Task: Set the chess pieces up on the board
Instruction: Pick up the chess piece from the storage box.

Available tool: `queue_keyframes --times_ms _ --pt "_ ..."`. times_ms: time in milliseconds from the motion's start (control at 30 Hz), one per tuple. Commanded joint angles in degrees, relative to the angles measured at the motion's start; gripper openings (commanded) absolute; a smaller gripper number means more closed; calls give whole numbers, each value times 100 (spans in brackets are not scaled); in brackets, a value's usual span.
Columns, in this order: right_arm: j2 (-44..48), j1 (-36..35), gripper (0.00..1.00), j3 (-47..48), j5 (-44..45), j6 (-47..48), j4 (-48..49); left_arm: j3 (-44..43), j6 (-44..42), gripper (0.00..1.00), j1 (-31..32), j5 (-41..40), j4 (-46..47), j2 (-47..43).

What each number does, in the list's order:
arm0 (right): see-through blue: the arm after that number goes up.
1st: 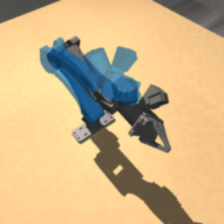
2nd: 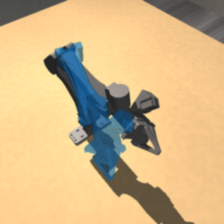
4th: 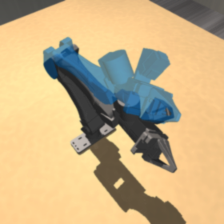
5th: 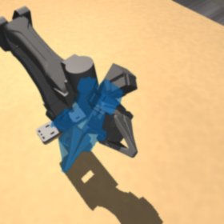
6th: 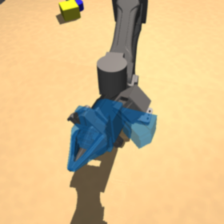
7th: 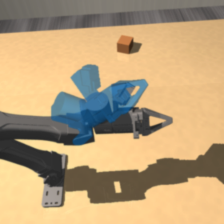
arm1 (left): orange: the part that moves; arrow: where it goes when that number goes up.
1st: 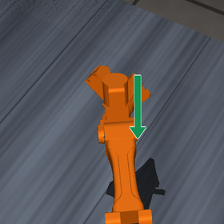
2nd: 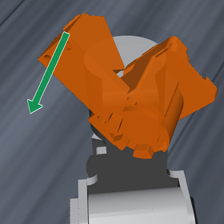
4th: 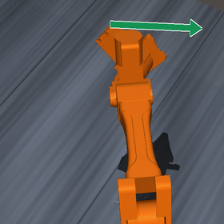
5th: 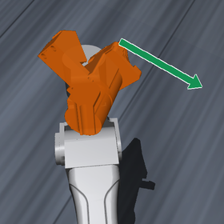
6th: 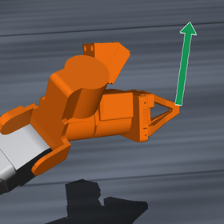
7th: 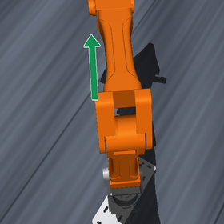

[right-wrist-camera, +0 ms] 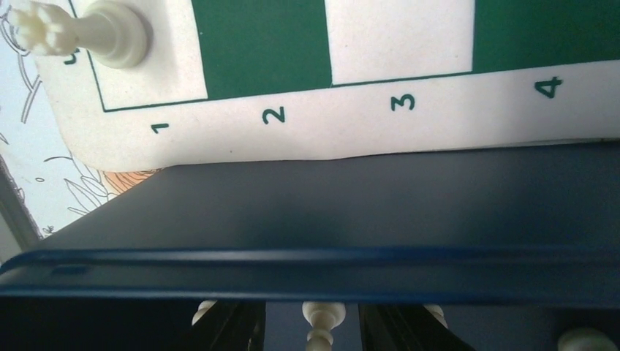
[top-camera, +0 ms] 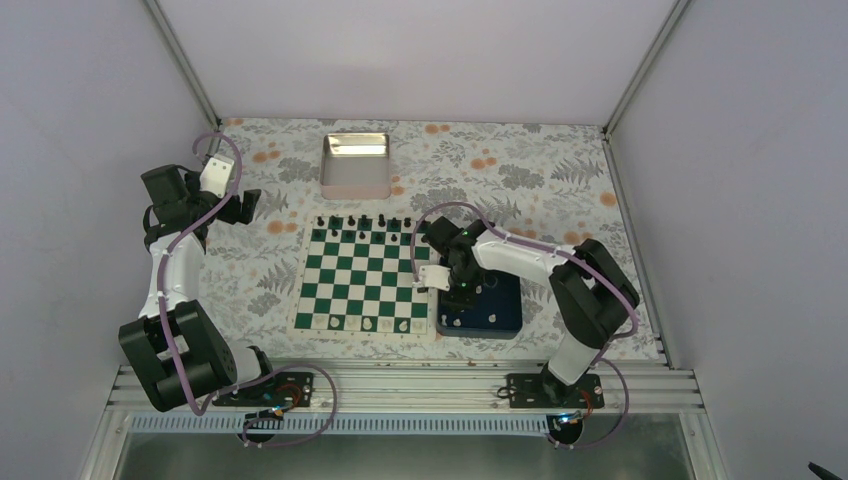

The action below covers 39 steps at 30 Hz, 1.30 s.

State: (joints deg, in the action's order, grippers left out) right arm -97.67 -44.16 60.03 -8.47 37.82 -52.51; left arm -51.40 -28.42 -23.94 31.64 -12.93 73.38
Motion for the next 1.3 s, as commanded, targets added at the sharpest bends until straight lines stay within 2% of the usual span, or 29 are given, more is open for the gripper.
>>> queue_keyframes --times_ms 0,233,800,1267 --pt "424 52 35 238 -94 51 -100 -7 4 100 13 18 -15 3" --pt "676 206 37 311 292 59 67 -25 12 100 13 20 -9 13" --pt "-151 373 40 726 63 350 201 25 -5 100 15 -32 22 19" --pt "-475 495 38 694 83 399 377 74 -13 100 13 -35 86 83"
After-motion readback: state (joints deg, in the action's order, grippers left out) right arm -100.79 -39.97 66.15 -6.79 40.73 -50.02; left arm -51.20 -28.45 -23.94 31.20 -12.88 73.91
